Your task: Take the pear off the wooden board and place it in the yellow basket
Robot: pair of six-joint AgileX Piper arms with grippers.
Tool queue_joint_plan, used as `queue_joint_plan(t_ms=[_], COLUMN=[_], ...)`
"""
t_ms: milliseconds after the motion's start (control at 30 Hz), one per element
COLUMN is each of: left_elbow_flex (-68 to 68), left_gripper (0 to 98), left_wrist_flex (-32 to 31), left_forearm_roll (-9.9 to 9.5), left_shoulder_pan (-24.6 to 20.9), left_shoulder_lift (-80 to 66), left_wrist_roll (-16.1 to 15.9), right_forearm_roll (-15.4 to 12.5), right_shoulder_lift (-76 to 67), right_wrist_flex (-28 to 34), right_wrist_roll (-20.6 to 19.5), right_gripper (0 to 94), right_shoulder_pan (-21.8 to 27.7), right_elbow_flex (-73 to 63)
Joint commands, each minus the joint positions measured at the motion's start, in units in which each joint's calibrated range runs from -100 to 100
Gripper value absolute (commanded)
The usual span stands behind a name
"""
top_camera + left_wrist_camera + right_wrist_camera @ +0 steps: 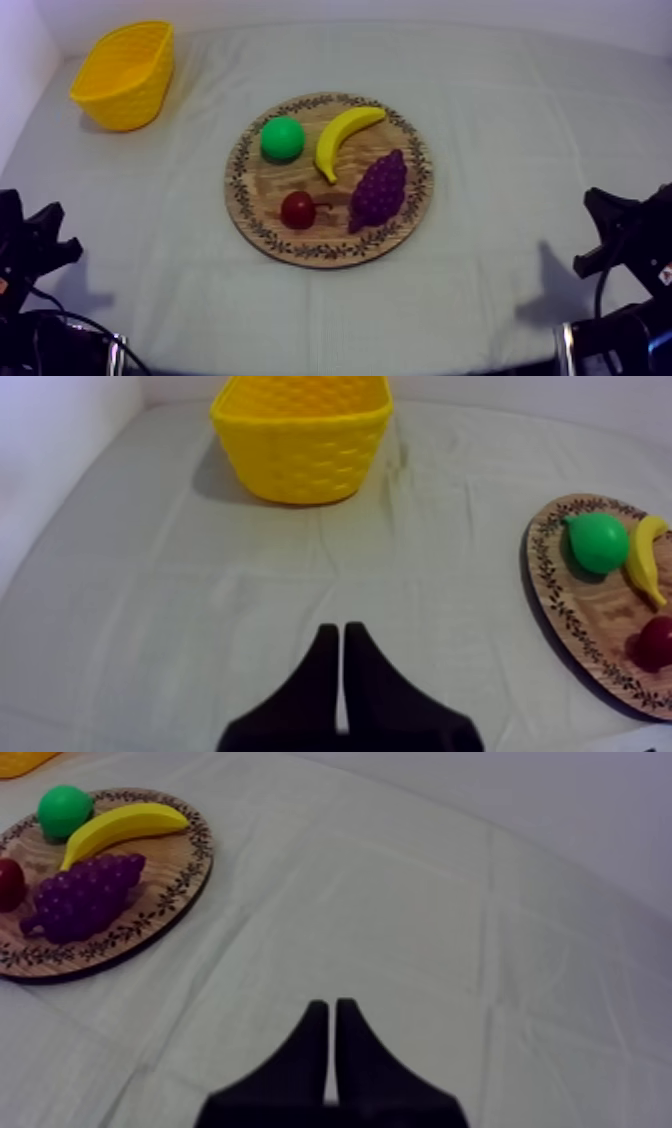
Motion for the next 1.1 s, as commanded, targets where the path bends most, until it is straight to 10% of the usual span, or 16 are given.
queue_joint_plan(t_ms=[0, 367, 733, 1067], left_elbow_flex=[0.00, -0.04, -1.33, -16.59], left_gripper=[0.0, 0.0, 0.0, 0.0], left_wrist_flex=[0.01, -0.56, -9.12, 1.59], left_forearm_roll=[0.00, 1.06, 7.47, 10.77], left_shoulder_pan=[0.04, 2.61, 5.84, 5.55], left_shoulder_lift=[-0.01, 0.35, 13.46, 31.16], left_wrist_roll=[-0.23, -1.19, -4.23, -3.53], right_forearm_roll=[-0.01, -0.01, -0.01, -0.01], right_shoulder_lift=[-0.04, -0.04, -0.04, -0.04], right_wrist_flex=[0.02, 0.02, 0.02, 0.02], right_wrist_roll=[-0.03, -0.03, -0.01, -0.01], right_gripper=[0.4, 0.4, 0.4, 0.4], right_shoulder_pan=[-0.01, -0.01, -0.01, -0.01], right_elbow_flex=[-0.05, -0.05, -0.05, -0.05])
